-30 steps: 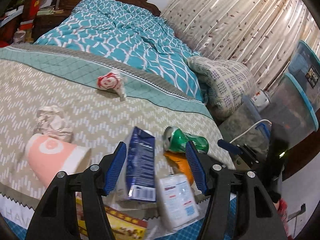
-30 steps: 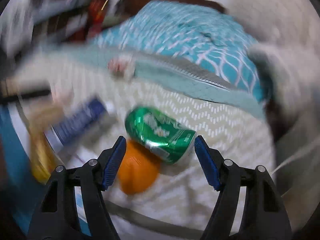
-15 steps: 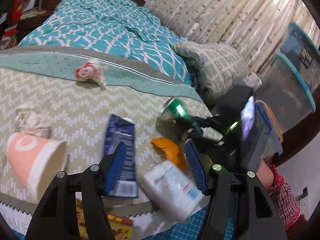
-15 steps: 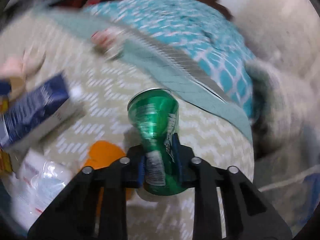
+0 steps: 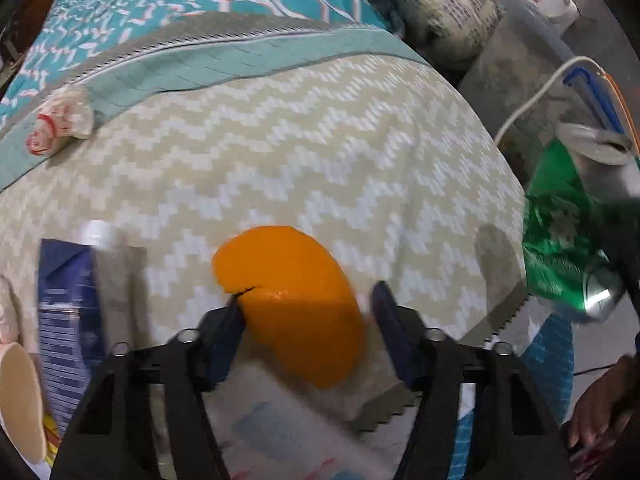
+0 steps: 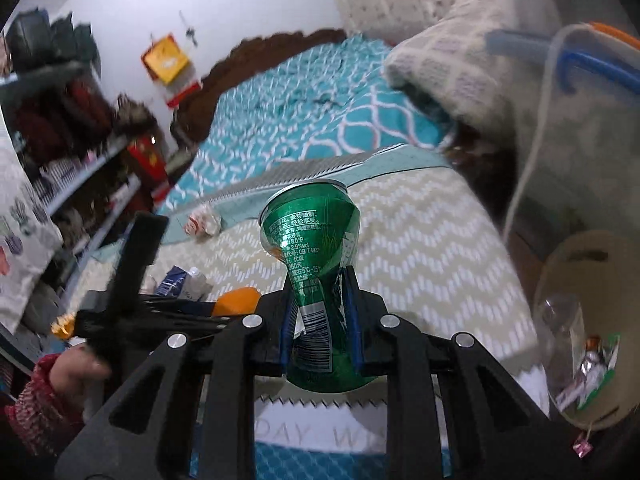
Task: Collect trash
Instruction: 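Grasp the green can with the right gripper while the left grasps the orange peel, then drop the green can and orange peel into the wastebasket, opening both grippers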
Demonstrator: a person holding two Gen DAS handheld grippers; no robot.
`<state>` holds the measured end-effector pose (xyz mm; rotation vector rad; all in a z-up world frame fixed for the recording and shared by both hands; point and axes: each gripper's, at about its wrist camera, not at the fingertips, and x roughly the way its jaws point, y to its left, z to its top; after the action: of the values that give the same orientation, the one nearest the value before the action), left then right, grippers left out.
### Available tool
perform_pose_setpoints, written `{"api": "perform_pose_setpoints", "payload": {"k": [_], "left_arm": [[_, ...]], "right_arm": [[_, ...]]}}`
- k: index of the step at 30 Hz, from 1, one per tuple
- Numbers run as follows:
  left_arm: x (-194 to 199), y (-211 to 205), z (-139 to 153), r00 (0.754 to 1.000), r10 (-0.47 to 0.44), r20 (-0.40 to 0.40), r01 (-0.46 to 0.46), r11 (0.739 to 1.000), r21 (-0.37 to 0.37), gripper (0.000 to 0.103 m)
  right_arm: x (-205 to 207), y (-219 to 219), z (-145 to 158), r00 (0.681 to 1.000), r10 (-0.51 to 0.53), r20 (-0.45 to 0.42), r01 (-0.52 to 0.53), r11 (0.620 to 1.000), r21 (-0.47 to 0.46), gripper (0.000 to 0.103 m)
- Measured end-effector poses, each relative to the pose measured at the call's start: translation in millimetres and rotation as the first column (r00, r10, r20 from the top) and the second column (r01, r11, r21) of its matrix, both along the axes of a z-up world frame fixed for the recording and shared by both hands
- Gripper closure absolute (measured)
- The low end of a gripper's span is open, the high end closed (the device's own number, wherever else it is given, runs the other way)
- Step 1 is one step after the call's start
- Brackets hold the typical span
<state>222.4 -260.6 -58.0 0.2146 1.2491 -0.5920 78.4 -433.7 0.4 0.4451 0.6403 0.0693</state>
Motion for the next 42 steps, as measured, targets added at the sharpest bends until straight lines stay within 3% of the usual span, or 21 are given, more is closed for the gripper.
{"api": "perform_pose_setpoints", "payload": {"k": [1, 4, 8, 10, 14, 16, 22, 25, 30, 35, 41, 42], "left_arm": [[-4, -5, 1, 1.000, -0.019, -0.004, 0.019, 1.000, -0.018, 0.070], [-20, -21, 6, 0.998, -0.066, 0.020, 0.067, 0.996, -0.052, 0.094], [-41, -38, 25, 0.993, -0.103, 0.063, 0.110, 0.986, -0.123, 0.095], [-48, -49, 36, 0.991, -0.120, 0.058, 0.129, 0.973, -0.193, 0.095], [-63, -71, 54, 0.980, -0.197, 0.028, 0.194, 0.918, -0.347, 0.094], [-72, -88, 58, 0.969, -0.247, 0.010, 0.232, 0.891, -0.390, 0.094], [-108, -170, 53, 0.907, -0.420, -0.026, 0.369, 0.823, -0.433, 0.094], [-124, -211, 41, 0.881, -0.471, -0.050, 0.409, 0.809, -0.422, 0.094], [-138, -252, 17, 0.865, -0.495, -0.078, 0.433, 0.816, -0.383, 0.094], [-133, -267, -5, 0.887, -0.447, -0.118, 0.378, 0.848, -0.372, 0.094], [-135, -270, -12, 0.906, -0.413, -0.090, 0.358, 0.864, -0.355, 0.093], [-135, -270, -12, 0.912, -0.402, -0.084, 0.351, 0.869, -0.350, 0.081]], "right_arm": [[-7, -4, -1, 1.000, -0.013, 0.009, 0.013, 1.000, 0.010, 0.079], [-23, -10, -5, 0.999, -0.047, 0.028, 0.046, 0.999, 0.023, 0.079], [-48, -32, -6, 0.993, -0.109, 0.051, 0.107, 0.993, 0.049, 0.079], [-63, -51, -7, 0.985, -0.163, 0.059, 0.159, 0.985, 0.064, 0.079], [-94, -96, -14, 0.958, -0.282, 0.060, 0.274, 0.955, 0.112, 0.079], [-111, -115, -17, 0.937, -0.344, 0.063, 0.335, 0.934, 0.127, 0.079], [-154, -167, -30, 0.869, -0.494, 0.039, 0.481, 0.859, 0.173, 0.079], [-165, -181, -40, 0.850, -0.526, 0.011, 0.517, 0.838, 0.175, 0.079], [-167, -193, -56, 0.843, -0.537, -0.038, 0.535, 0.827, 0.175, 0.079], [-157, -196, -67, 0.849, -0.524, -0.072, 0.528, 0.830, 0.179, 0.078], [-151, -196, -74, 0.853, -0.517, -0.072, 0.521, 0.836, 0.171, 0.076], [-150, -196, -75, 0.853, -0.517, -0.073, 0.521, 0.836, 0.171, 0.076]]}}
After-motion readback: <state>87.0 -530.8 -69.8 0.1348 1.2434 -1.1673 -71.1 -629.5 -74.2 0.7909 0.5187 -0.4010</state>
